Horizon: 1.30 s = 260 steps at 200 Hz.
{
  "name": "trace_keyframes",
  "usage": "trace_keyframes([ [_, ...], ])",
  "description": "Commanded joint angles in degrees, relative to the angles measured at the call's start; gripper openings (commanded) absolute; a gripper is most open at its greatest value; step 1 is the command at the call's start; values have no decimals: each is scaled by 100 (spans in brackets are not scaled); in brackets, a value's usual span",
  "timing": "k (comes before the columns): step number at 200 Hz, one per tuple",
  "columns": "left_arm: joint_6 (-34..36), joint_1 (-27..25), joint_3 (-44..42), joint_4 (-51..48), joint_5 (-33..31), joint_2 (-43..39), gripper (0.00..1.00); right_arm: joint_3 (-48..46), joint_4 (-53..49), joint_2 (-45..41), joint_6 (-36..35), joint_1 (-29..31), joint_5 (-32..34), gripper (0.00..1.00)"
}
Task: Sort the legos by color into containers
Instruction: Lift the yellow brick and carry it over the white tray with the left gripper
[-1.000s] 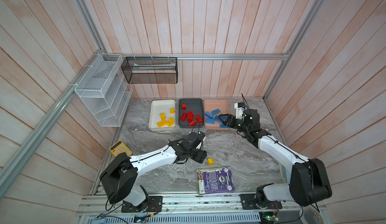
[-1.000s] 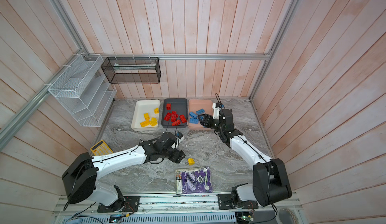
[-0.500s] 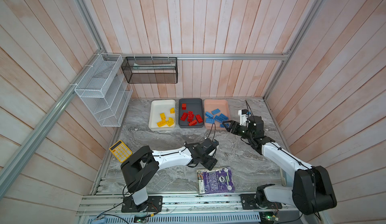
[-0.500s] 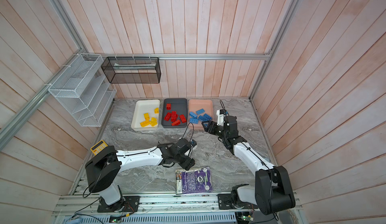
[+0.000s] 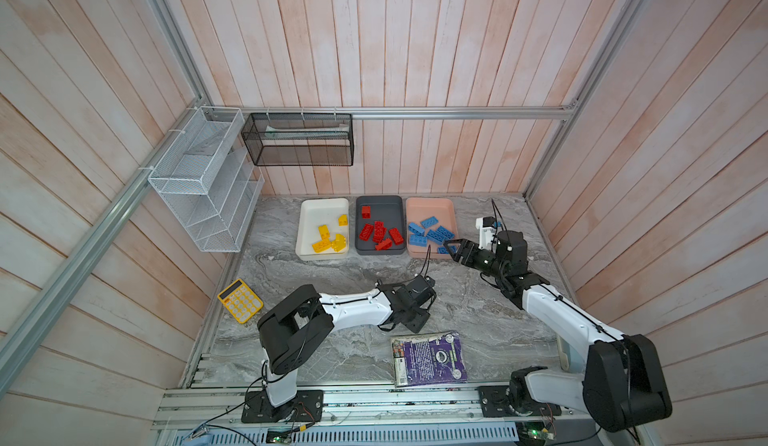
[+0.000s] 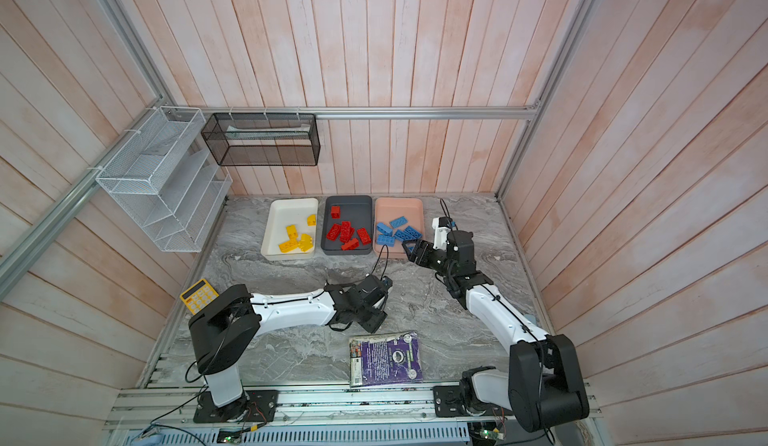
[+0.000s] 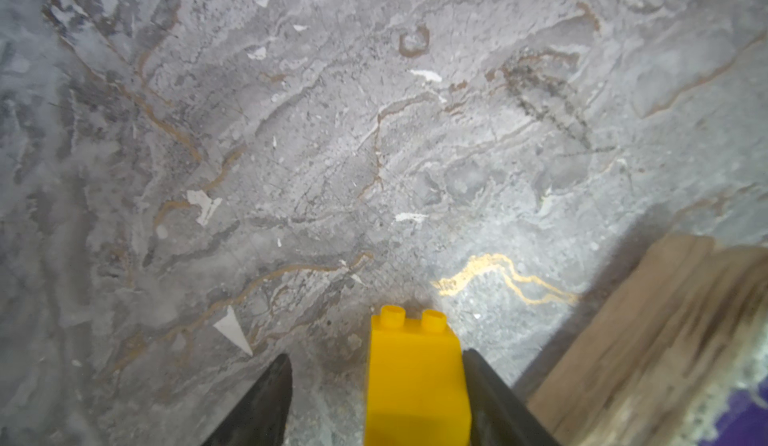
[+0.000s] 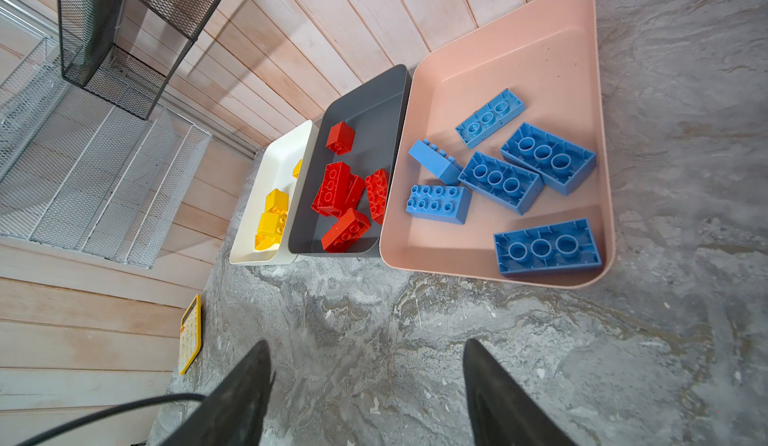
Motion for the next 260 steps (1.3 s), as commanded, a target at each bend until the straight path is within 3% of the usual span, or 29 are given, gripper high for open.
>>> trace_keyframes([
  [1, 38, 60, 189, -80, -181, 133, 61, -59, 33, -122, -55, -34, -39, 73],
  [22, 59, 71, 219, -100, -132, 154, 57, -54, 3, -154, -71, -33, -3, 73],
  [79, -117, 64, 2, -88, 60, 122, 56, -54, -59, -167, -99, -41, 101, 73],
  [128, -281, 69, -69, 92, 184, 120, 35, -80, -24, -239, -73, -47, 165, 73],
  [176, -322, 148, -61, 74, 51, -51, 27, -110, -26, -296, -100, -50, 264, 73],
  [202, -396, 335, -101, 68, 176, -395, 25, -173, 39, -381, -92, -50, 353, 73],
  [260, -272, 1656, 239, -372, 214, -979, 25, -590, 564, -871, 192, 300, 749, 71],
])
